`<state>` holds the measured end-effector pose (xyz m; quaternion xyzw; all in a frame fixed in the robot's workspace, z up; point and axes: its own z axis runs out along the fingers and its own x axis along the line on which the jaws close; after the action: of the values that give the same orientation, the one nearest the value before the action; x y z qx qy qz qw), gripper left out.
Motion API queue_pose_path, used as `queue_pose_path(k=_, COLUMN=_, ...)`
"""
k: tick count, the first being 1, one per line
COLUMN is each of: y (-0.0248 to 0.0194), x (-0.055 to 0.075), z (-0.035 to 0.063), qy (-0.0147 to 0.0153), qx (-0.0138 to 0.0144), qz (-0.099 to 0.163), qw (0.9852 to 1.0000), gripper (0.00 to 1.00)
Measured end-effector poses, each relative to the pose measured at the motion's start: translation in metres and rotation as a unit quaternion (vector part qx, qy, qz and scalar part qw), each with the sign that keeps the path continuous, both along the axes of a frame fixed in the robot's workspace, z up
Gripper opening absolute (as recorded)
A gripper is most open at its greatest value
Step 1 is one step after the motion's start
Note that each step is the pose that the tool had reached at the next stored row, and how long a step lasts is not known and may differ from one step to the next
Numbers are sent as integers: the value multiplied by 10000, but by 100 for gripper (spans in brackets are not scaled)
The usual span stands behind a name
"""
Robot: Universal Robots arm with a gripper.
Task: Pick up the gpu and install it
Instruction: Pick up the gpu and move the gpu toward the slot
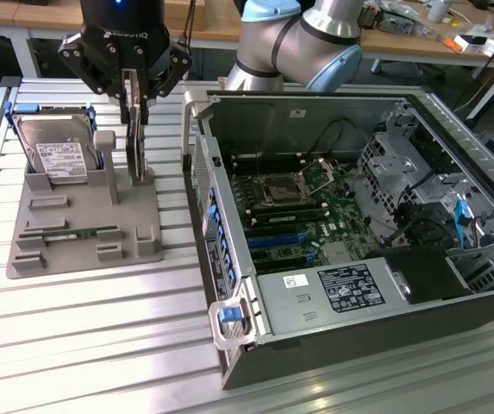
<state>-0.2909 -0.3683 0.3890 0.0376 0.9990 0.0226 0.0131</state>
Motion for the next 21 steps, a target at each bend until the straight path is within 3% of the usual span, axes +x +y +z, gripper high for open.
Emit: queue_pose_path(k=21, y=0, x=0, z=191, qy=0, qx=4, qz=0, qw=10000, gripper=27)
